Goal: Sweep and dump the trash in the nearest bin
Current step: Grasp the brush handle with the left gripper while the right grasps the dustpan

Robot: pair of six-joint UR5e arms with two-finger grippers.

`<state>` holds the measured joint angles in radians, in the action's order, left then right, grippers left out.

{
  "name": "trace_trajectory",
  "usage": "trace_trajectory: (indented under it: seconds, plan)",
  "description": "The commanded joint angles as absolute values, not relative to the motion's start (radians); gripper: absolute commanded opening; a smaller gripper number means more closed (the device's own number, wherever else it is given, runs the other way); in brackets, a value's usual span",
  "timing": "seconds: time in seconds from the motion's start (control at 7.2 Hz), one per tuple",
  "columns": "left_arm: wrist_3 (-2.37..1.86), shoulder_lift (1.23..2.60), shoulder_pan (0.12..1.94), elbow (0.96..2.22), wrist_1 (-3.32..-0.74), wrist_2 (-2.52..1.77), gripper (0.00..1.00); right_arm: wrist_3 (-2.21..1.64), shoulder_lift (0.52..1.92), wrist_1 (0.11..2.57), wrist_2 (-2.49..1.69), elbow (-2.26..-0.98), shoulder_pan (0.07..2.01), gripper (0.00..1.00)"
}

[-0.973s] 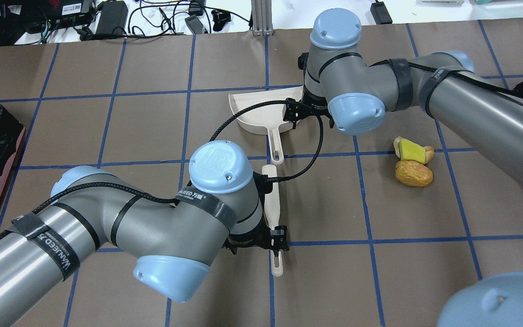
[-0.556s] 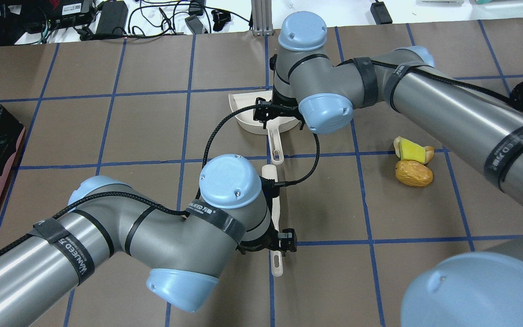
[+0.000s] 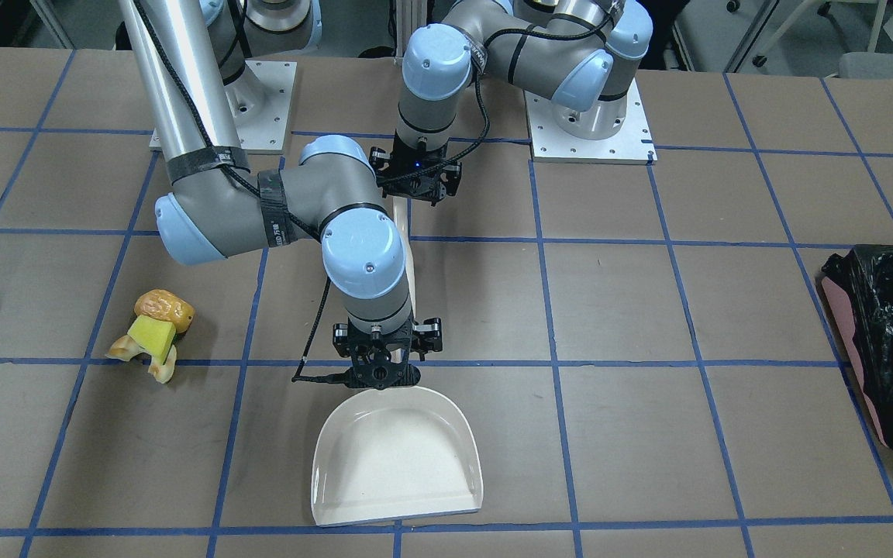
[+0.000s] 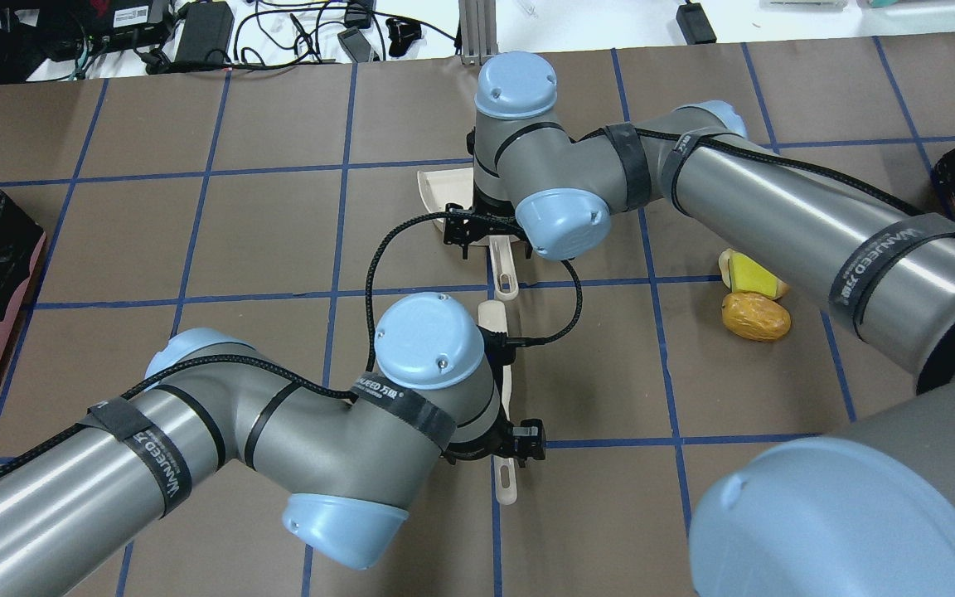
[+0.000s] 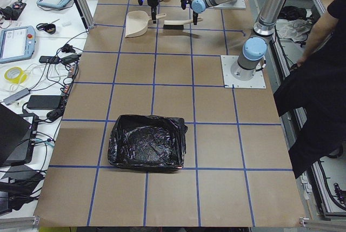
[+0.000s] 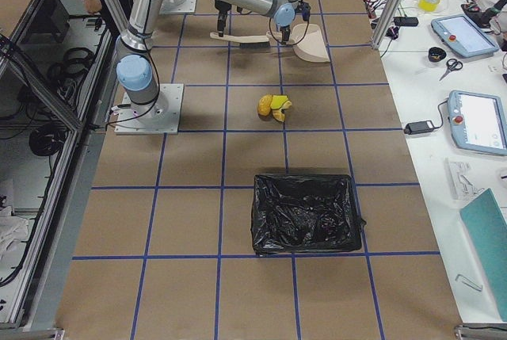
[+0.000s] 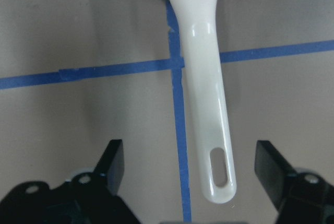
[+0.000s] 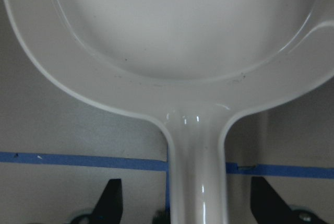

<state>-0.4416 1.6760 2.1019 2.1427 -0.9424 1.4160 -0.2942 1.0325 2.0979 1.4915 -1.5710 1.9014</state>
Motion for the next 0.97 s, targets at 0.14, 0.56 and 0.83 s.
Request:
trace_trajectory:
  seconds: [0.14, 0.56, 0.83]
  plan:
    - [-0.466, 1.710, 2.106, 2.143, -0.904, 1.411, 0.72, -0.282, 1.037, 2.062, 1.496, -1.569, 1.899, 0.45]
    - [-0.465, 1.723, 2.106, 2.137, -0.905, 1.404, 0.00, -0.278, 1.039, 2.059, 1.494, -1.566, 1.894, 0.30]
    - [-0.474, 1.717, 2.106, 2.129, -0.911, 1.405, 0.00, -0.262, 1.048, 2.045, 1.494, -1.563, 1.885, 0.07]
